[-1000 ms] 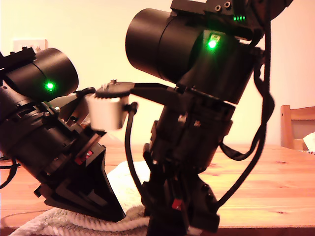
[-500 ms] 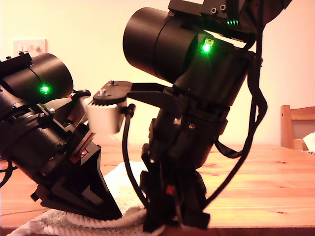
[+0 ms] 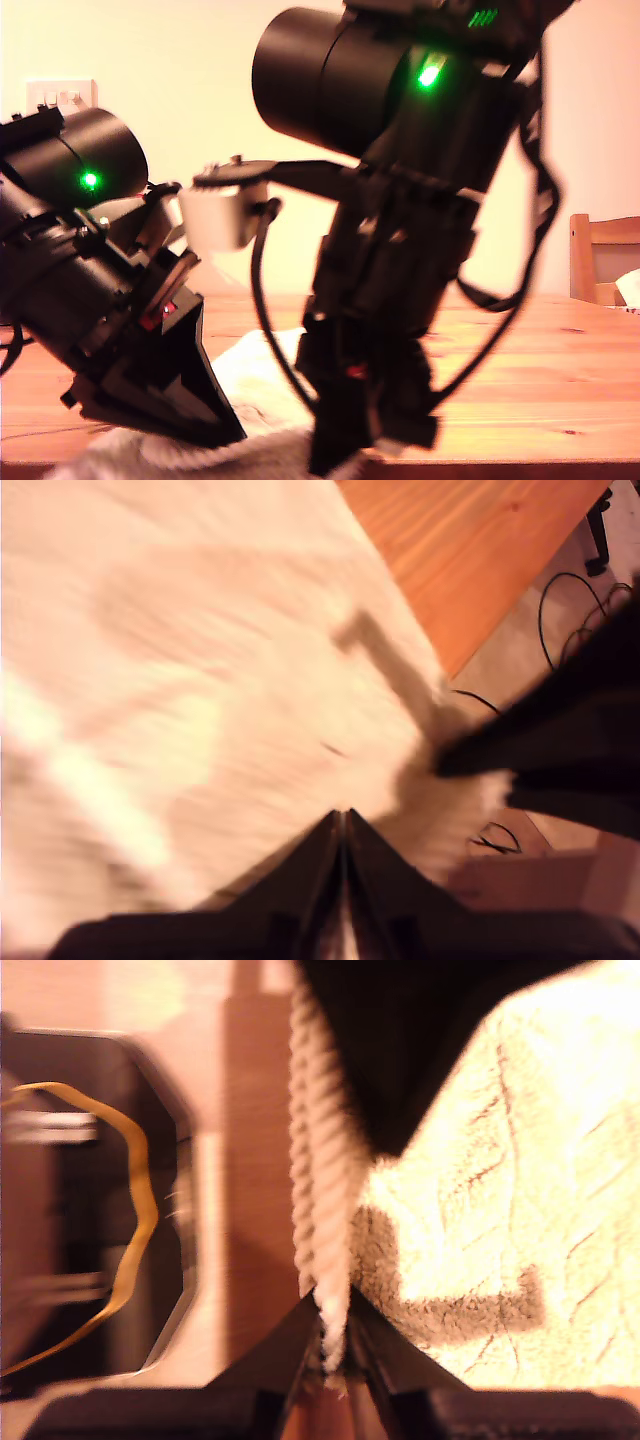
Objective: Fold the tea towel in front of you. After folding it, place it to the left side.
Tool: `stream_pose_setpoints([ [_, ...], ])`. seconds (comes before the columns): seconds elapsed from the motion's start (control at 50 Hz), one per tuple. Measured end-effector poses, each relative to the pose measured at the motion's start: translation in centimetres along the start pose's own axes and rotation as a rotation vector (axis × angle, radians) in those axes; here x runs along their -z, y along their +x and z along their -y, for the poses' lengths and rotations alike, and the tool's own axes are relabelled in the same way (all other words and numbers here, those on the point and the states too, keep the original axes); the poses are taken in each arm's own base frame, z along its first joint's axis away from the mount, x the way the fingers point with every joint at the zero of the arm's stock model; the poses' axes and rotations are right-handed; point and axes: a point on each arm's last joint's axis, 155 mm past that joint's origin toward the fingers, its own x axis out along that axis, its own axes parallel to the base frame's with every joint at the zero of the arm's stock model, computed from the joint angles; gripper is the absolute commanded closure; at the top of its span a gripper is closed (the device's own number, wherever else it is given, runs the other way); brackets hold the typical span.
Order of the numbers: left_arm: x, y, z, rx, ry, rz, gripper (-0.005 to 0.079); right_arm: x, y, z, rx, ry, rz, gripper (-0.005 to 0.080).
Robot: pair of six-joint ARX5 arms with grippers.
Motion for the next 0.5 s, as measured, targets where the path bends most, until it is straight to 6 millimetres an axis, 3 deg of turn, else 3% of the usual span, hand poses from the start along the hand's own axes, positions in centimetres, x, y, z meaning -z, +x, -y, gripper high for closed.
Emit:
stream_pose_setpoints([
  [0.24,-3.4,-1.2,0.5,-0.036,0.050,0.079,0.0762,-0.3,-1.3,-1.6,-0.053,0.035,0.012,0.0765],
  [0.5,-2.9,-1.3,-0.5,-0.086,0.067,0.059,0.0762,-0.6,-4.1,-2.7,-0.091,0.091,0.044,0.0765],
])
